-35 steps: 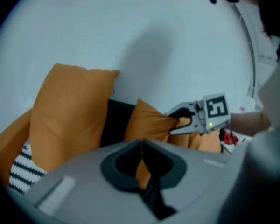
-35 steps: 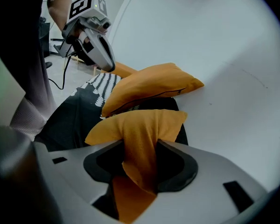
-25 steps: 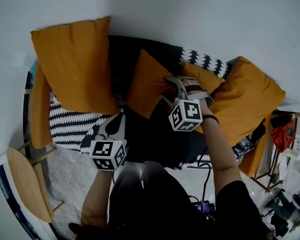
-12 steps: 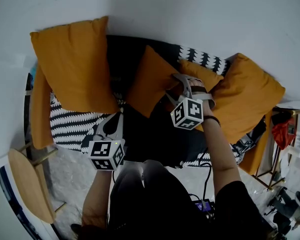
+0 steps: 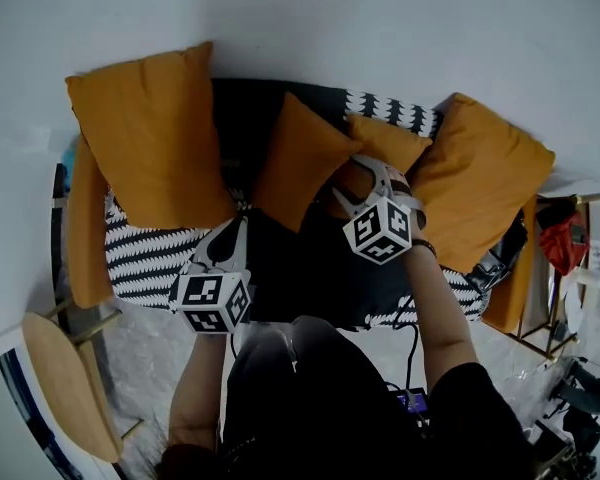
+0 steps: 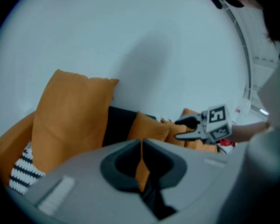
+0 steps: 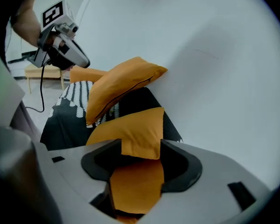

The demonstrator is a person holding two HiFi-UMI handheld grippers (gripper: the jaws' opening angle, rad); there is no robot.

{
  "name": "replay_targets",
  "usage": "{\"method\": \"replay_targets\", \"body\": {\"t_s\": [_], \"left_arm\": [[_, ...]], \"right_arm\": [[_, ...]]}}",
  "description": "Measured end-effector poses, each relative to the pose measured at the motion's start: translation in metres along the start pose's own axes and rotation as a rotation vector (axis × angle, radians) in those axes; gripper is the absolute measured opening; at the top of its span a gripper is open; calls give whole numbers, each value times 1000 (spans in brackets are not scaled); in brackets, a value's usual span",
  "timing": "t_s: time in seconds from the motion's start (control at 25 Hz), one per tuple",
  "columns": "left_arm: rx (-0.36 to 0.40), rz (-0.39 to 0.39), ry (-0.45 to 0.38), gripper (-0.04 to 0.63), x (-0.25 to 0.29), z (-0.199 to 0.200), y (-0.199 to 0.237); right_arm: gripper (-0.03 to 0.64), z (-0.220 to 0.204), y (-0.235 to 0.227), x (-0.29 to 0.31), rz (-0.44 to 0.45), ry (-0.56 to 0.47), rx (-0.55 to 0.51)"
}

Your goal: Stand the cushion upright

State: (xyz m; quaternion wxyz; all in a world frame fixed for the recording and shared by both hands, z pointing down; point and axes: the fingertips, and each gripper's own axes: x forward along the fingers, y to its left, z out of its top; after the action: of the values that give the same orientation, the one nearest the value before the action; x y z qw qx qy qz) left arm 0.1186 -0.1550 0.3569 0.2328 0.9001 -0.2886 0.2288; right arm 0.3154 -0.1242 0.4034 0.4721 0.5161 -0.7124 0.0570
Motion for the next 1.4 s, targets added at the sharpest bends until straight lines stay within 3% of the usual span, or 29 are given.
{"method": "replay_targets", "body": {"t_s": [0.24,0.56,0.84,1.4], "left_arm": [[18,-25,-43,18,-23,17,0],[27,-54,-87,18,-53,29,3],[32,-68,-114,17,-77,36,7],[60,-110,-131,17,-111,27,-4]], "right_arm": [[207,14,-1,-39,-88,-33,235],[187,31,17,-77,-150,-55,403],[109,49,30,-107,-180,-108,605],[0,53,69,-154,-218,-181,821]]}}
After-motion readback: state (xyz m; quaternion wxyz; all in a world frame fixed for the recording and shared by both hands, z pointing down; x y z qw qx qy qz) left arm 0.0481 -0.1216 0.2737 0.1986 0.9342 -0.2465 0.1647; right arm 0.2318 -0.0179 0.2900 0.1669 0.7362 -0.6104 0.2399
